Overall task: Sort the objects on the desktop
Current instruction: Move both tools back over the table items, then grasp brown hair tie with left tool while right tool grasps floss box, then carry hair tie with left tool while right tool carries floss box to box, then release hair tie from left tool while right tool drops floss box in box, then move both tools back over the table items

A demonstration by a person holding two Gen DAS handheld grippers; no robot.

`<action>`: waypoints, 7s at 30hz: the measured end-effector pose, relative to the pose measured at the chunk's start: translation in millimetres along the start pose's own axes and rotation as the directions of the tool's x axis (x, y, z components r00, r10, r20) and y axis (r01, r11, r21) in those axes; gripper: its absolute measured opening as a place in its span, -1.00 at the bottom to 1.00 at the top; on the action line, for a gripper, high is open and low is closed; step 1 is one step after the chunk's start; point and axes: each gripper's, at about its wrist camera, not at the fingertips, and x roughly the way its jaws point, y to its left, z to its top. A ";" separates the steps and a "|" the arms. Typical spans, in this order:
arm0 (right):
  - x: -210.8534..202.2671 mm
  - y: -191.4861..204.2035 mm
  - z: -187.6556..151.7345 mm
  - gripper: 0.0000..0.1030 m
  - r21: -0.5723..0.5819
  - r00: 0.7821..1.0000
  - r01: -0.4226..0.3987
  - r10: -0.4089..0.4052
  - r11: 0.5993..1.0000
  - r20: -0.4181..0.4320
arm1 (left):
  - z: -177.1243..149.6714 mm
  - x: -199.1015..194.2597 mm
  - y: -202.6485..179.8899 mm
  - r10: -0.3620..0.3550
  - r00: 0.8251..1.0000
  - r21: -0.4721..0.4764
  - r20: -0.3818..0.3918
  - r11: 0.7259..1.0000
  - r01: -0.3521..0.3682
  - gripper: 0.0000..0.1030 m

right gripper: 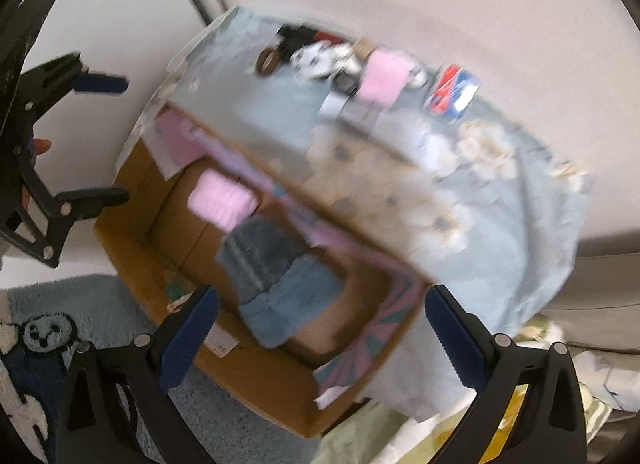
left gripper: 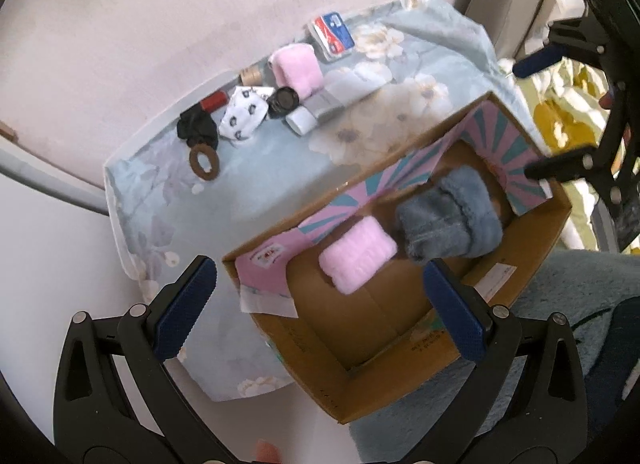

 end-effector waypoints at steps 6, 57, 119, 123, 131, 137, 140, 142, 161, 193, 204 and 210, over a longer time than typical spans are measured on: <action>-25.1 -18.3 7.9 0.99 0.228 0.984 0.101 -0.130 0.968 0.119 | 9.1 -16.6 26.0 0.029 0.998 -0.080 0.050 0.996 -0.025 0.99; 104.2 -222.3 131.1 0.19 0.769 0.926 0.066 -0.327 0.635 0.190 | 61.8 198.0 174.6 0.015 0.999 -0.435 0.031 0.900 0.000 -0.14; 21.0 25.3 29.1 -0.03 0.346 0.984 0.083 -0.131 0.934 0.117 | 31.9 24.1 -13.9 -0.027 0.999 -0.242 0.038 0.970 0.035 -0.69; 30.3 25.9 21.0 -0.03 0.351 0.988 0.073 -0.116 0.933 0.104 | 26.6 35.9 -20.2 -0.039 0.999 -0.257 0.021 0.966 0.043 -0.69; 42.1 25.4 14.6 -0.03 0.364 0.991 0.085 -0.115 0.927 0.061 | 23.1 49.8 -24.5 -0.051 0.999 -0.276 -0.010 0.960 0.046 -0.69; 49.7 25.3 13.7 -0.03 0.365 0.993 0.092 -0.115 0.927 0.040 | 22.2 54.7 -25.0 -0.048 0.999 -0.276 -0.025 0.960 0.039 -0.69; 51.5 24.7 14.2 -0.03 0.364 0.993 0.094 -0.113 0.927 0.032 | 22.0 56.5 -24.2 -0.047 0.998 -0.273 -0.036 0.961 0.035 -0.69; 52.2 24.8 14.2 -0.03 0.364 0.993 0.095 -0.114 0.927 0.031 | 21.1 57.6 -24.1 -0.046 0.998 -0.270 -0.040 0.962 0.033 -0.69; 61.1 28.2 11.0 -0.02 0.371 0.994 0.107 -0.107 0.923 -0.019 | 14.2 66.6 -22.1 -0.051 0.996 -0.272 -0.073 0.962 0.029 -0.69; 52.3 14.1 9.6 0.99 0.443 0.997 0.056 -0.077 0.895 0.030 | 23.2 67.5 -17.5 0.016 0.996 -0.255 -0.093 0.966 -0.039 0.99; 45.0 11.7 12.1 0.99 0.449 0.994 0.105 -0.103 0.887 -0.027 | 28.2 56.3 -17.0 0.065 0.995 -0.235 -0.073 0.969 -0.081 0.99; 17.8 6.7 9.7 0.99 0.472 0.985 0.130 -0.168 0.872 0.039 | 28.1 45.9 -15.7 0.085 0.995 -0.236 -0.056 0.967 -0.096 0.99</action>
